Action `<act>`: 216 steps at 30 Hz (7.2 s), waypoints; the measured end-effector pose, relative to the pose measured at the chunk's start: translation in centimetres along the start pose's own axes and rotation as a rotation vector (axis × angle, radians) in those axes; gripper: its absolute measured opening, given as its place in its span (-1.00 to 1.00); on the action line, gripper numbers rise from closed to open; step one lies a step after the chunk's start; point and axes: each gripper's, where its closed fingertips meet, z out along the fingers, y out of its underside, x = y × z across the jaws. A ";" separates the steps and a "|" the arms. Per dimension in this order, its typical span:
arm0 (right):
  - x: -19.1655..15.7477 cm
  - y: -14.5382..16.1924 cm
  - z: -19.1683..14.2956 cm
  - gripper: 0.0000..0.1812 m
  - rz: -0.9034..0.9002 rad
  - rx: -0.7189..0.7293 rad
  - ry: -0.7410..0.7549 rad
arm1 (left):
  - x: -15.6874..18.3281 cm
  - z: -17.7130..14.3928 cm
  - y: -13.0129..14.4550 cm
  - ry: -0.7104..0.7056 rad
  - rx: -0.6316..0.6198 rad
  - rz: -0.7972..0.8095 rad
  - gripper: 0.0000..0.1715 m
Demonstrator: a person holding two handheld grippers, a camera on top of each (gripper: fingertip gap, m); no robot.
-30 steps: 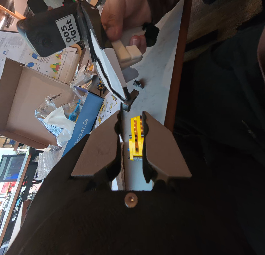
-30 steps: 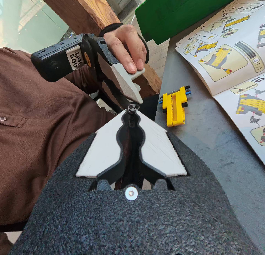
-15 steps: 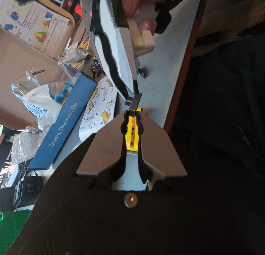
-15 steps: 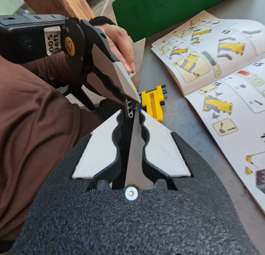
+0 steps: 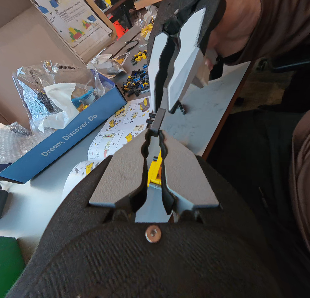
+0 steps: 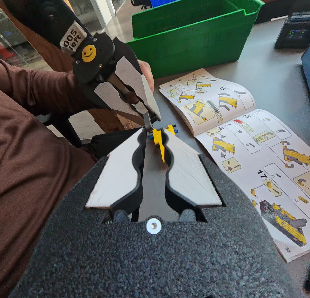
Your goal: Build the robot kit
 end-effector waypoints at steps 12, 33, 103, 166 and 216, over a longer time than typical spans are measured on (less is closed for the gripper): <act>0.7 2.8 0.6 -0.85 -0.051 -0.100 0.068 | 1.0 1.0 2.2 0.040 -0.129 -0.023 -0.93; 1.0 0.0 0.8 -0.85 -0.173 0.171 0.145 | 6.6 -4.3 2.6 -0.063 0.082 -0.076 -0.92; 3.8 4.2 3.6 -0.73 -0.174 -1.110 0.172 | 4.2 -5.6 7.2 -0.121 -0.042 -0.281 -0.92; -3.2 2.3 7.7 -0.93 -0.532 -0.083 -0.049 | 3.1 -6.1 7.0 -0.145 0.000 -0.276 -0.92; -6.8 7.5 4.3 -0.82 -1.103 -0.446 0.489 | 9.5 -2.9 4.9 -0.016 -0.117 -0.447 -0.94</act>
